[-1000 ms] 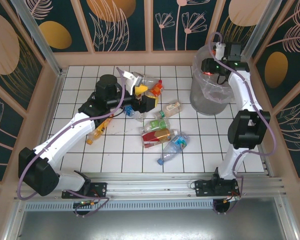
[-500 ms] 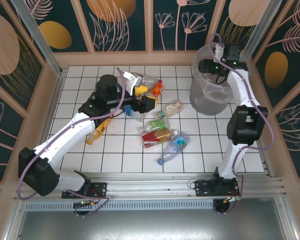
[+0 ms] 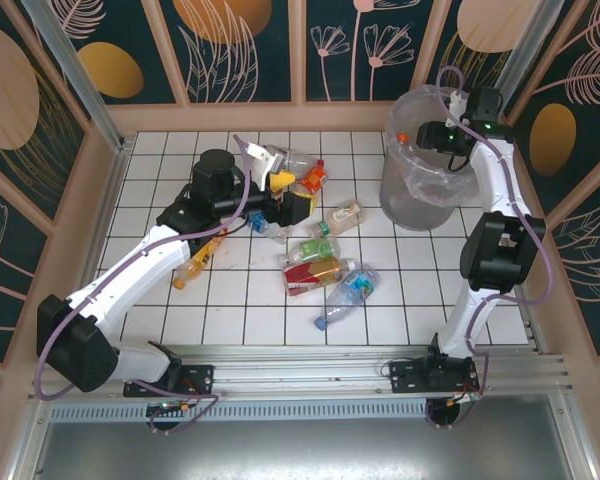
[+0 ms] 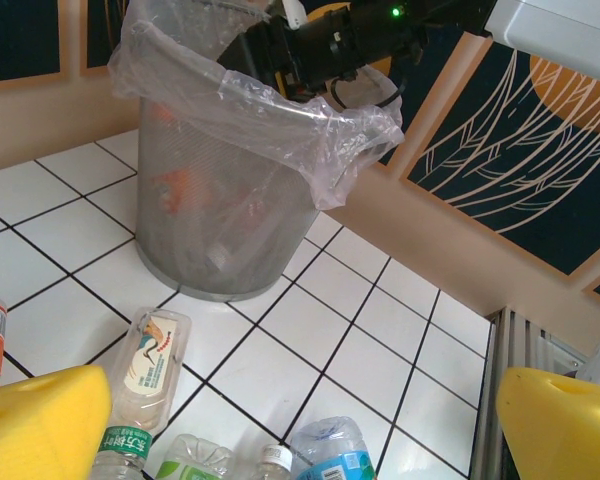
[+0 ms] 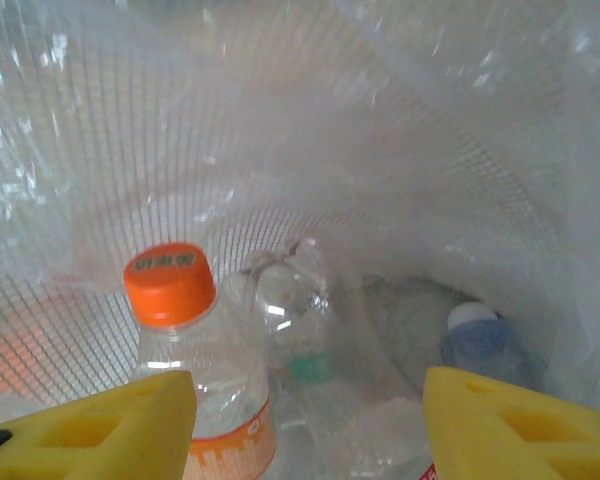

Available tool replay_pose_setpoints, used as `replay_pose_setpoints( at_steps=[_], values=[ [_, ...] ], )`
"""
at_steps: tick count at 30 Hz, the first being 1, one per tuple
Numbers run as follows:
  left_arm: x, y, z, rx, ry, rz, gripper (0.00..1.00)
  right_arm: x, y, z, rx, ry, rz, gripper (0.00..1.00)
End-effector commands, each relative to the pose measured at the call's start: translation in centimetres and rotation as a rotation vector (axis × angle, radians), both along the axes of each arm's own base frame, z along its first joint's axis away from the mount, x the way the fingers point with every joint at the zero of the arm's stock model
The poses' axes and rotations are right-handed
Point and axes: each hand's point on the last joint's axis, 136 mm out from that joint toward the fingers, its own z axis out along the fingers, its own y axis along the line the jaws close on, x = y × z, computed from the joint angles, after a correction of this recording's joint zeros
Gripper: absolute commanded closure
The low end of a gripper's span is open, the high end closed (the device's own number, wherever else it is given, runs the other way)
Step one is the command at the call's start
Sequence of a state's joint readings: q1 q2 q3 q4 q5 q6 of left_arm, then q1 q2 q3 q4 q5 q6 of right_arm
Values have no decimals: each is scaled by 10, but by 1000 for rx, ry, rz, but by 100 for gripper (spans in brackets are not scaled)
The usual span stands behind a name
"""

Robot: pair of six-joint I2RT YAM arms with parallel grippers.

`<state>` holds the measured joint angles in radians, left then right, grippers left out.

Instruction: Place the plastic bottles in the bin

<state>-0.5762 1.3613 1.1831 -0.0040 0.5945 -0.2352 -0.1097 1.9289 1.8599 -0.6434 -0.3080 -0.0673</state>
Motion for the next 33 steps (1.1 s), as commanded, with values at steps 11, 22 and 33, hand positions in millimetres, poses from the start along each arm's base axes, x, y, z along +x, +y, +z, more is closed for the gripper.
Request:
replay_pose_setpoints(
  at_steps=[11,22,33],
  values=[
    [-2,-4,-4,9,-8,-25,1,-2,4,-32,-128,109,14,37],
    [-2,-3,-4,10,-6,-26,1,8,5,-69,-225,187,2,37],
    [-1,-5,-7,10,2,-29,1,16,-1,-90,-328,218,-76,37]
  ],
)
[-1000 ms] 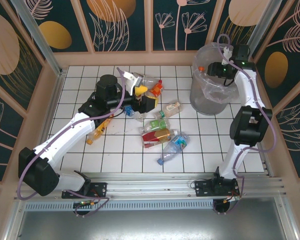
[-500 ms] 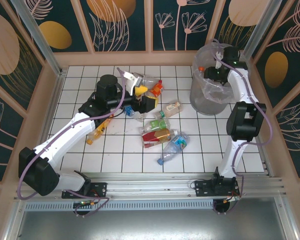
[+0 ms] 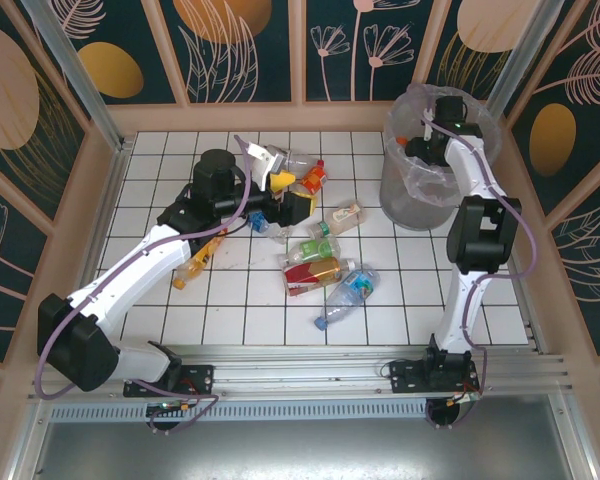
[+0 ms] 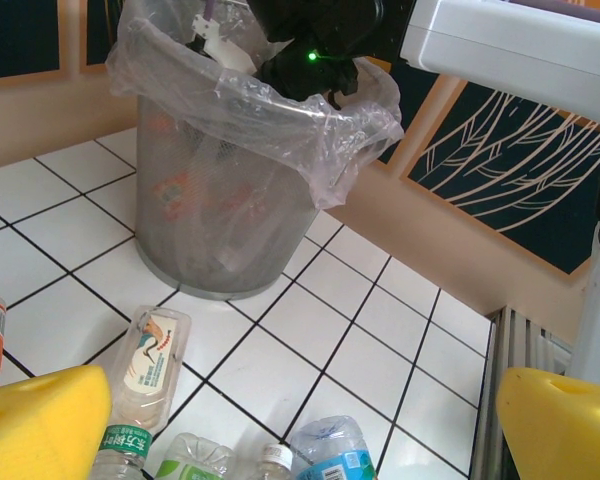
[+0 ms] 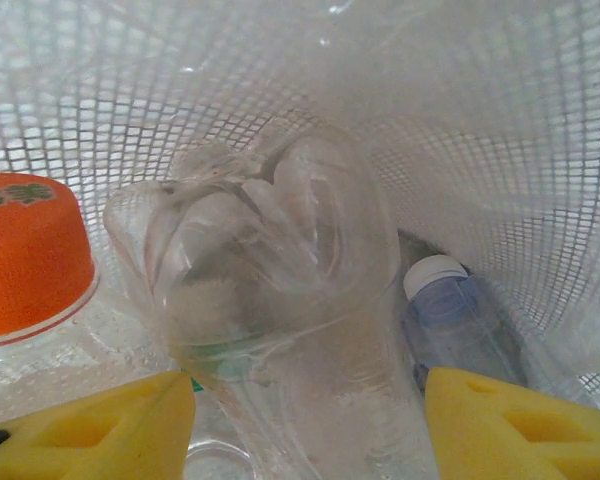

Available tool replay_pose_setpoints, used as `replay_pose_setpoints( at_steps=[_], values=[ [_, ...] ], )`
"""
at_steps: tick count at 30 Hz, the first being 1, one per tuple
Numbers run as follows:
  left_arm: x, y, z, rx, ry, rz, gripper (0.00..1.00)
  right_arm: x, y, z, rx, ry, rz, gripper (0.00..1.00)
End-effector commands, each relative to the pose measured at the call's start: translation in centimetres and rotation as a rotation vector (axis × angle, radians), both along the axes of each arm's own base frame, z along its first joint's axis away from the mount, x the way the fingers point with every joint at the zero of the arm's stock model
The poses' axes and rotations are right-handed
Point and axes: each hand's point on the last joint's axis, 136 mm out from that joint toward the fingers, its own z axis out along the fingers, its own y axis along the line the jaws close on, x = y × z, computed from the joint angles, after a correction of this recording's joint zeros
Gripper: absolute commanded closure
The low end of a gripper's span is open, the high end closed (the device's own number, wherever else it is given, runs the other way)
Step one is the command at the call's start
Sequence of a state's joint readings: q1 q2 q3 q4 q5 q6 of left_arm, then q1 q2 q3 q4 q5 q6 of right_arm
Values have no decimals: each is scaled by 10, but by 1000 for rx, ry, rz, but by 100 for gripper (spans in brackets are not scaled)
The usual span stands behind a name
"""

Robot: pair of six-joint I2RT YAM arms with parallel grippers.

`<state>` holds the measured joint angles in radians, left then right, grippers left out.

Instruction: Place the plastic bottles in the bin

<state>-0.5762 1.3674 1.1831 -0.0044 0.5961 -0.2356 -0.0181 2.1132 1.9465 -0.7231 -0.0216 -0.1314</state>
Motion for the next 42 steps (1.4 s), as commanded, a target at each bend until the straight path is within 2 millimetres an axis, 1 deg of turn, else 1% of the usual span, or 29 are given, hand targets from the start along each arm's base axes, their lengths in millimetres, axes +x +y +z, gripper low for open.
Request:
replay_pose_setpoints(
  at_steps=[1,4,7,8,11,12,15,18,21,23,24,27,31,33,37,42],
  values=[
    [-2,-4,-5,8,-2,-29,1,1,-9,-8,-114,26,-67,38],
    [-2,-5,-5,7,0,-32,1,1,-24,8,-176,-19,-145,41],
    [-3,-5,-4,5,0,-35,1,0,-31,25,-199,-63,-180,46],
    [-3,-5,-5,5,1,-36,2,-1,-30,30,-195,-73,-179,46],
    [-3,-5,-4,4,1,-36,1,-6,-22,44,-149,-104,-153,47],
    [-3,-5,-4,4,1,-38,1,-8,-18,52,-121,-124,-143,47],
    [-4,-5,-3,3,0,-37,1,-12,-2,75,12,-172,-85,47],
    [-4,-4,-2,1,-5,-37,1,-16,7,89,100,-192,-43,47],
    [-5,-4,0,0,-8,-38,1,-20,17,94,174,-193,0,47],
    [-5,-4,-1,0,-7,-38,1,-21,26,93,229,-183,33,47],
    [-6,-4,0,-1,-6,-41,1,-21,31,91,256,-178,53,51],
    [-6,-4,1,-3,-10,-40,1,-20,41,81,311,-158,78,66],
    [-7,-3,2,-2,-16,-38,1,-18,46,67,348,-129,82,85],
    [-6,-3,3,-1,-17,-39,1,-17,48,59,364,-111,83,91],
    [-7,-4,1,0,-13,-41,1,-14,48,42,369,-73,66,94],
    [-8,-3,3,-4,-15,-45,1,-8,46,19,339,-35,30,92]
  ],
)
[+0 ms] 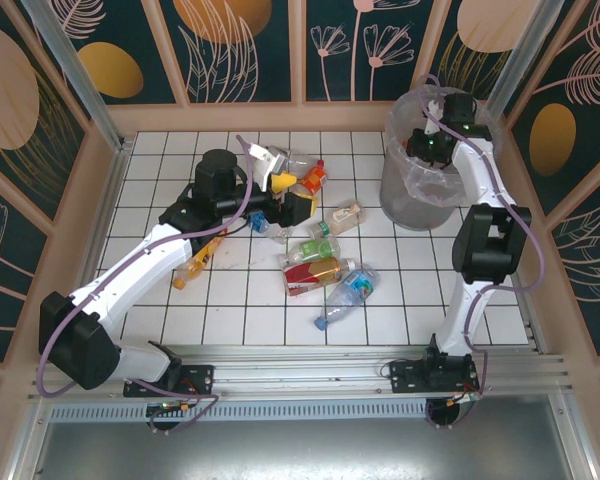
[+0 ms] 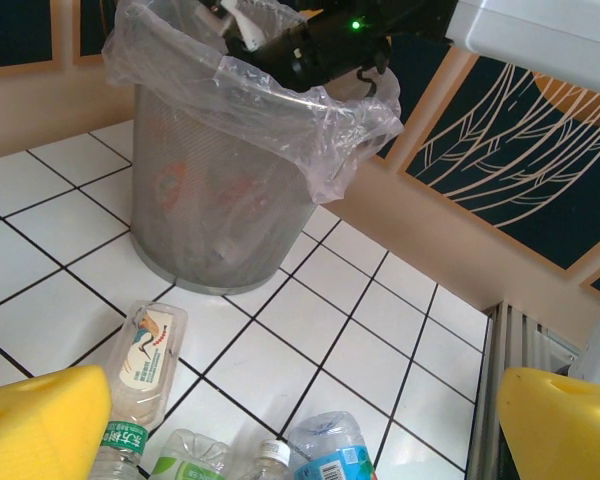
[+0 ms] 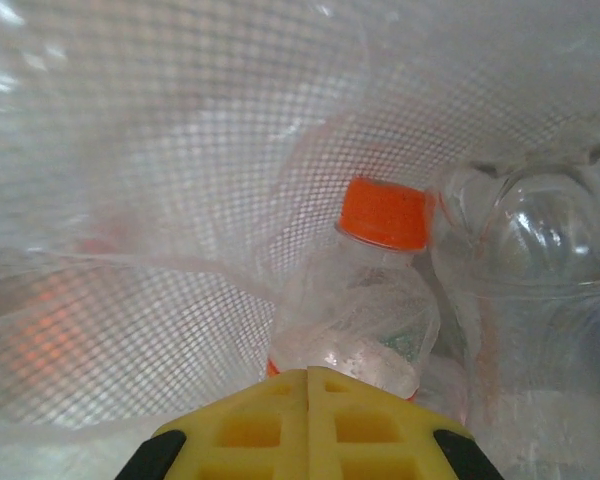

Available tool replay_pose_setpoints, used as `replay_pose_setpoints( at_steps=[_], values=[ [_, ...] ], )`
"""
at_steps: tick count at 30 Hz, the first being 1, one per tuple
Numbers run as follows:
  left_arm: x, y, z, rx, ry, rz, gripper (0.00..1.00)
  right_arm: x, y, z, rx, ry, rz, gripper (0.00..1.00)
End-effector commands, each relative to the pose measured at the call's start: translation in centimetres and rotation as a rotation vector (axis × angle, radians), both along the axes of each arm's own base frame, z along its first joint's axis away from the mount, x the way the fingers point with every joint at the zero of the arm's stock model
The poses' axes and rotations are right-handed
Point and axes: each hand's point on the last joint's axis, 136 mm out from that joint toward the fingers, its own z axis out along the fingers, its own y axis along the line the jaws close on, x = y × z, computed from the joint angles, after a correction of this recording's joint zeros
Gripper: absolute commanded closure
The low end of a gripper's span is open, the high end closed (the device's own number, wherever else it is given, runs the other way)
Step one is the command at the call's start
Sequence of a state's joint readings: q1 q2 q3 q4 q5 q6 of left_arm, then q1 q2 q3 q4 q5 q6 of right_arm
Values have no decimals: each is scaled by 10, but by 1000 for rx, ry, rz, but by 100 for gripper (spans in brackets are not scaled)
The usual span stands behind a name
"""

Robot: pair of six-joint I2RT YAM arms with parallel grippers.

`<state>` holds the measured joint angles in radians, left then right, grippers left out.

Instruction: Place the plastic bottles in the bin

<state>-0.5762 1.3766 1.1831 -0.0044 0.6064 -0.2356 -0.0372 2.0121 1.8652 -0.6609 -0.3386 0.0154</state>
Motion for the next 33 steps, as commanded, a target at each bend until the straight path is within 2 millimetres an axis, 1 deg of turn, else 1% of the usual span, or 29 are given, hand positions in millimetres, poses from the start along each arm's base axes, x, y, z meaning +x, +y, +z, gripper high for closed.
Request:
replay_pose_setpoints(
  at_steps=[1,7,10,12,15,16,19,23,26,29,33],
  values=[
    [-8,-2,8,-8,-26,-35,1,5,1,-21,-12,43,-25,92],
    [-7,-3,4,-5,-14,-39,1,5,2,-56,-100,126,-34,91],
    [-6,-3,4,-5,-15,-36,1,1,-5,-72,-158,176,-52,91],
    [-6,-3,3,-3,-16,-34,1,-3,-12,-79,-208,198,-71,91],
    [-6,-3,3,-3,-14,-36,2,-5,-18,-81,-241,205,-95,91],
    [-6,-3,2,-3,-11,-36,1,-5,-17,-78,-235,197,-92,91],
    [-6,-4,1,-2,-8,-40,1,-2,-7,-59,-183,146,-72,90],
    [-6,-3,4,-4,-16,-36,1,3,5,-19,-108,61,-47,87],
    [-6,-2,4,-4,-20,-33,1,2,9,8,-79,16,-37,84],
    [-7,-2,7,-8,-24,-36,1,-4,11,32,-64,-22,-39,82],
    [-7,-1,8,-9,-27,-32,1,-19,6,60,-66,-70,-65,80]
  ],
)
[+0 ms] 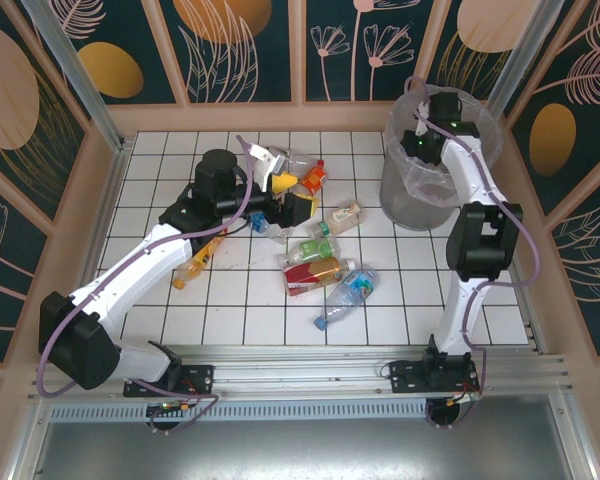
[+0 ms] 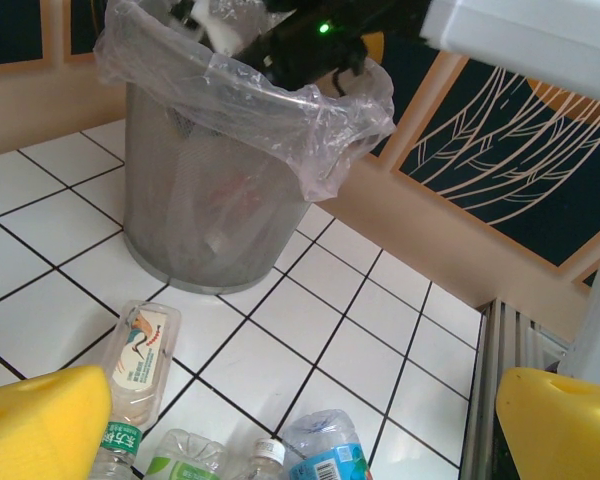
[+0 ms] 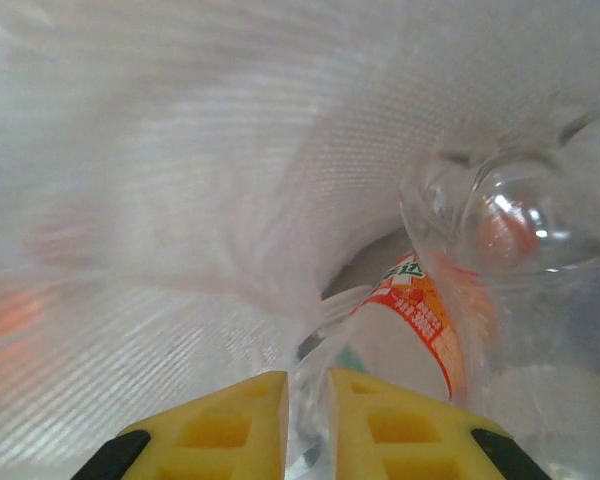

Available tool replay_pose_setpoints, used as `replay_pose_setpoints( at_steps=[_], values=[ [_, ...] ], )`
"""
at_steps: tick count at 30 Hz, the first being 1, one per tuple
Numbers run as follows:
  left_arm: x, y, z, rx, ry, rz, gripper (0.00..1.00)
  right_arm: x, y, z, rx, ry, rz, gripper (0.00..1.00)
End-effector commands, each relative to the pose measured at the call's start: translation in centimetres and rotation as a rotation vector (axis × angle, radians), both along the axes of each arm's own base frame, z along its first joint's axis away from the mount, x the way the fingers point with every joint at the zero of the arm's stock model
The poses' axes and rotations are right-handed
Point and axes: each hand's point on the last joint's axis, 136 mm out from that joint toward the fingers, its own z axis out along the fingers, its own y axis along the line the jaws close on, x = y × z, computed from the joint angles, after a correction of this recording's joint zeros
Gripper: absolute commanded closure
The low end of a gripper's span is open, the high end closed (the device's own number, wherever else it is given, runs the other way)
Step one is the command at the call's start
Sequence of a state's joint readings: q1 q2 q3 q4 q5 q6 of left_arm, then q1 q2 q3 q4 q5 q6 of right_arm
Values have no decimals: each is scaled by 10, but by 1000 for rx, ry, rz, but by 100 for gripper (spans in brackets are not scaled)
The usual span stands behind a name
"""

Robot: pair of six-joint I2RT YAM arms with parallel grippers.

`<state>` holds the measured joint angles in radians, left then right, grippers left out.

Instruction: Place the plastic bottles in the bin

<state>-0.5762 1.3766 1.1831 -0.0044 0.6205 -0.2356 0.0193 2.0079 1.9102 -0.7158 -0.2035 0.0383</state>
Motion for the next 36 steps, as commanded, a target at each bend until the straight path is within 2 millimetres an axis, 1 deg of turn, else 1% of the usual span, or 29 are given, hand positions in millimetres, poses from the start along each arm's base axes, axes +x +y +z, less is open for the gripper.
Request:
replay_pose_setpoints(
  at_steps=[1,6,11,16,18,21,24,25,27,30,32,34,36],
  values=[
    [-5,0,9,-7,-31,-16,1,-21,-3,58,21,-94,-25,80],
    [-4,4,13,-5,-47,6,1,-45,-9,90,18,-172,-65,75],
    [-5,6,15,4,-59,16,1,-65,-10,110,31,-216,-77,70],
    [-4,8,17,6,-63,30,1,-81,-15,129,31,-273,-114,70],
    [-1,9,17,13,-64,48,1,-91,-11,140,49,-315,-95,69],
    [4,14,16,38,-70,88,1,-110,4,160,104,-404,-30,68],
    [16,24,7,118,-64,172,1,-132,21,167,154,-431,28,66],
    [22,30,3,152,-58,212,1,-139,29,167,166,-431,50,65],
    [27,38,-7,206,-43,259,1,-155,48,165,173,-433,110,63],
    [24,43,-30,284,13,260,1,-180,81,160,196,-425,220,59],
    [14,43,-55,349,73,204,1,-197,102,151,223,-405,298,56],
    [4,44,-82,424,114,145,1,-211,117,142,245,-385,354,54],
    [-4,48,-106,481,130,107,1,-225,126,132,261,-369,393,52]
  ],
)
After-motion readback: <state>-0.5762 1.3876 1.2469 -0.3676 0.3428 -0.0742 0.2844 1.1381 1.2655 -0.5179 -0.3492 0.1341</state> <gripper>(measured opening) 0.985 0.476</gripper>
